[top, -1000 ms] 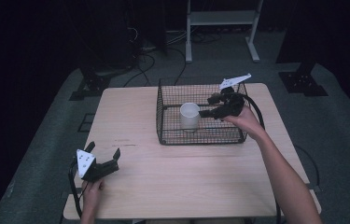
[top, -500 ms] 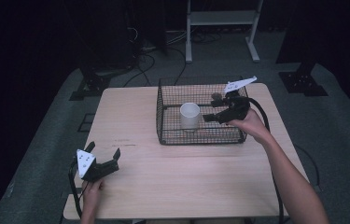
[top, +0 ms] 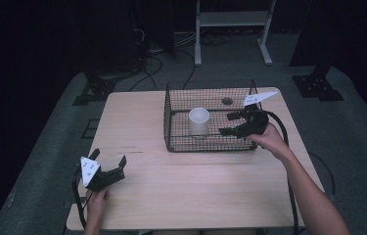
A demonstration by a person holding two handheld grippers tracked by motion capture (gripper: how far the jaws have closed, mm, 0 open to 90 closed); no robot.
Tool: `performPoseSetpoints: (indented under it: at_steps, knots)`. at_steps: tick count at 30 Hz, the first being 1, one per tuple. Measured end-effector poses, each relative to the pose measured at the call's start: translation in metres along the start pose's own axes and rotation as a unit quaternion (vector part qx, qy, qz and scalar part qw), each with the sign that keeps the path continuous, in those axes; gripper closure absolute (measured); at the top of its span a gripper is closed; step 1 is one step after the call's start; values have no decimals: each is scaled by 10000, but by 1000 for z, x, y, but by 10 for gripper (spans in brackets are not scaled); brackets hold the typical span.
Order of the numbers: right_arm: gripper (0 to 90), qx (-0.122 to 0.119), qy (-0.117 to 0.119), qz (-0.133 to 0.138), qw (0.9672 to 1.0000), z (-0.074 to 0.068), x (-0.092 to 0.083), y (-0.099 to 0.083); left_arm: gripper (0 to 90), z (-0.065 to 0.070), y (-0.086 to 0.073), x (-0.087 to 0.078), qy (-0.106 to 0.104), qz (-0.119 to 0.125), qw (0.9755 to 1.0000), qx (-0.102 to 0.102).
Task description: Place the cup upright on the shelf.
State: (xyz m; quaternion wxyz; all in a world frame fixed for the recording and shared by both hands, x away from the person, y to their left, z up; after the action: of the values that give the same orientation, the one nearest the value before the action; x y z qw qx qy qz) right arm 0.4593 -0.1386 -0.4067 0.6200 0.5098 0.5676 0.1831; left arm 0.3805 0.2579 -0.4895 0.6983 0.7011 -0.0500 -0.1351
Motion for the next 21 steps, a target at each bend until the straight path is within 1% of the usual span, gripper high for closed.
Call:
performPoseSetpoints:
  at_steps: [3,8,12,15,21]
  knots:
    - [133,-13,16,-23,10000,-3,-3,-3,0,0,0,0,-2,-6,10000,10]
    - [133,-72,-2,90,9999,-8,-10,-7,0,0,0,0,1,0,10000,1]
    - [133,-52,-16,11,10000,-9,-12,-14,0,0,0,0,0,-6,10000,10]
    - [133,-62,14,120,9999,-12,-16,-17,0,0,0,0,4,-3,10000,0]
    - [133,-54,19,140,9999,-16,-20,-25,0,0,0,0,0,-7,10000,9]
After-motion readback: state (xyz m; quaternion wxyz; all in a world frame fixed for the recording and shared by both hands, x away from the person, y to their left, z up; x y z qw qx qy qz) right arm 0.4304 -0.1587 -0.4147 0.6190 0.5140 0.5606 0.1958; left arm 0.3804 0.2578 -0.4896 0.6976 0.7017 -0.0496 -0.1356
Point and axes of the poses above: each handheld gripper's, and its own axes: x roughly forward along the jaws, y roughly out of its top, z roughly to its right, the point moved 9 cm from there along x, roughly forward along the jaws, and after that the axes turned 3 degrees about -x, right-handed, at the moved point
